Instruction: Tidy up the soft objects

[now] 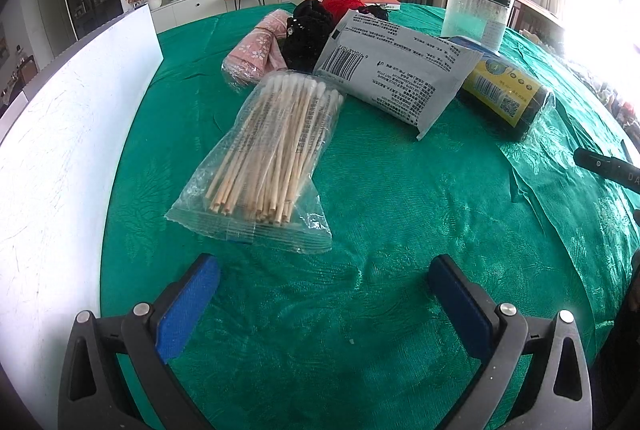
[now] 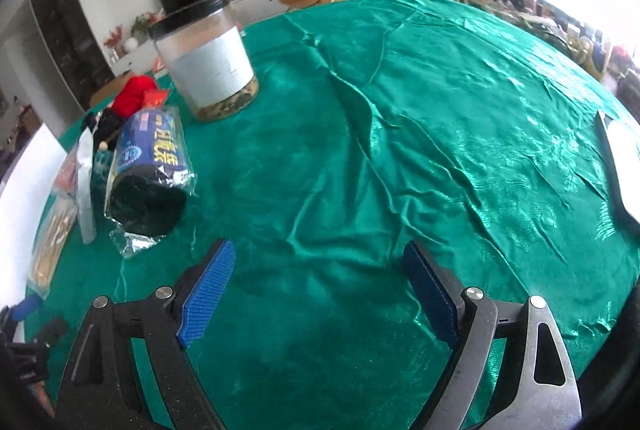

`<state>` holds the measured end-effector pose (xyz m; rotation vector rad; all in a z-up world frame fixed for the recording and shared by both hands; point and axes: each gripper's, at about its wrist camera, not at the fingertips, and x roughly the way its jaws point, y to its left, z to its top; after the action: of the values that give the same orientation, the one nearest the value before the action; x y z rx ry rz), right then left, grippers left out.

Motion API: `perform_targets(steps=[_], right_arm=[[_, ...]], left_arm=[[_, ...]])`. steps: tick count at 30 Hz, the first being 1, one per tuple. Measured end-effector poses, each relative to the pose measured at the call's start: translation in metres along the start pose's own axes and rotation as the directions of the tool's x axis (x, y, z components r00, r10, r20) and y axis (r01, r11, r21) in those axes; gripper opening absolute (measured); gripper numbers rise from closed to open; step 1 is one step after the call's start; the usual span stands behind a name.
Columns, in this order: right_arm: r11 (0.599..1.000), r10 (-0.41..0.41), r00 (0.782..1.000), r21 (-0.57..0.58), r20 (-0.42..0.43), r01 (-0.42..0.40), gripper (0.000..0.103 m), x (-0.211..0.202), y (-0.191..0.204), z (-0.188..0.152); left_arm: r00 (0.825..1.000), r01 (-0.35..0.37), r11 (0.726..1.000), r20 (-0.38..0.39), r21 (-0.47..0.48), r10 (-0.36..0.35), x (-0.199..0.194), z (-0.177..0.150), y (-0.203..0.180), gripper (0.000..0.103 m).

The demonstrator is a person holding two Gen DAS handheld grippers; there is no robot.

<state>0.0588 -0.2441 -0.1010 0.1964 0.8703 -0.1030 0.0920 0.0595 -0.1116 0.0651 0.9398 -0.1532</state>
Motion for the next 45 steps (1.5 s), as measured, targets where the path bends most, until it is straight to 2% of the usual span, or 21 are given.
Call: perform_targets(steps=[6,8,45], right_arm=[[0.998,-0.040,0.999,-0.053,0.002,0.040,0.090,0.004,0.005,-0.004],[0.992,-0.081,0.997,-0.095,-0.001,0.080,0.090,0.006,0.012,-0.005],[0.993,-0.072,0.997,-0.092,0.002,0.072,0.091,0.005,0.011,-0.006]], left_arm=[[1.000,0.000,1.000,0.000,0.000,0.000,0.000,0.000,0.000,0.103],[1.000,0.000,1.000,0.000,0.000,0.000,0.000,0.000,0.000,0.103],[1.000,-0.001,1.000,0.001,0.000,0.001,0.000,0.000,0.000,0.103]])
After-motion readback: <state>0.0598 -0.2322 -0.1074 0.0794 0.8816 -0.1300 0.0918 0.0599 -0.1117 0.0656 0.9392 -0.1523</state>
